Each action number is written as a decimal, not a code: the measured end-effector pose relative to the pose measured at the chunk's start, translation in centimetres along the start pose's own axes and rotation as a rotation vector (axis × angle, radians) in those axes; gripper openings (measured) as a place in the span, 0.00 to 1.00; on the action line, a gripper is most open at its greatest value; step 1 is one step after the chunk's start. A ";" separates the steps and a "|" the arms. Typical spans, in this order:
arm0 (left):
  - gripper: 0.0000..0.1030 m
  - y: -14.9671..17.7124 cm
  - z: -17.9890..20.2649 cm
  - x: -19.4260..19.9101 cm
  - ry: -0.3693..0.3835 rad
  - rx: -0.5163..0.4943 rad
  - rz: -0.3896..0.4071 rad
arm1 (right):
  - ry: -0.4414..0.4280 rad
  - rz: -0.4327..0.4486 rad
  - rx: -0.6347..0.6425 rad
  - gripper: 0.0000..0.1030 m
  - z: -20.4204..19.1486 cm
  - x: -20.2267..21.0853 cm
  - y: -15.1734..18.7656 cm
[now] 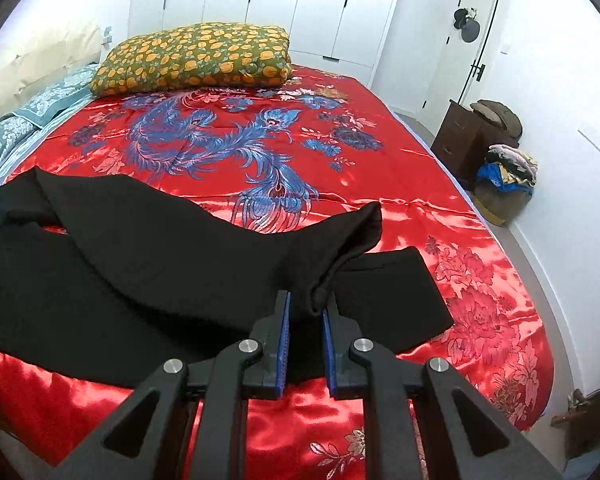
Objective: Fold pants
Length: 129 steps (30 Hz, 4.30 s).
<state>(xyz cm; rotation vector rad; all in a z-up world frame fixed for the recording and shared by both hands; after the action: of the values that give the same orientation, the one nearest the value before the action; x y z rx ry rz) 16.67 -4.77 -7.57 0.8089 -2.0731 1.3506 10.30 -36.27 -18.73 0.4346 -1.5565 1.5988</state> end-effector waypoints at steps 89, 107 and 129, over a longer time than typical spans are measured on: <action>0.06 -1.4 -8.9 -39.9 0.465 0.743 -0.487 | -0.093 0.331 -0.065 0.14 0.0 12.6 -7.0; 0.06 15.8 -6.1 -19.0 0.293 0.486 -0.349 | -0.093 -0.282 -0.304 0.14 11.4 -12.4 2.6; 0.06 18.3 -1.6 -16.7 0.339 0.421 -0.413 | -0.027 -0.325 -0.401 0.14 16.4 -10.6 7.4</action>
<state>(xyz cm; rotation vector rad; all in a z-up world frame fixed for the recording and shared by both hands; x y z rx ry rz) 14.90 5.77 -29.94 1.0279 -1.2939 1.5710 6.01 -54.12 -28.66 0.4591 -1.6789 1.0088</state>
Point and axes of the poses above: each gripper's, at about its wrist camera, not at the fingertips, and x roughly against the way its jaws point, z to its right, y to its underside, the point moved 10 cm from there along -x, roughly the way its jaws point, and after that the axes turned 1 degree about -x, right-handed, at the moved point
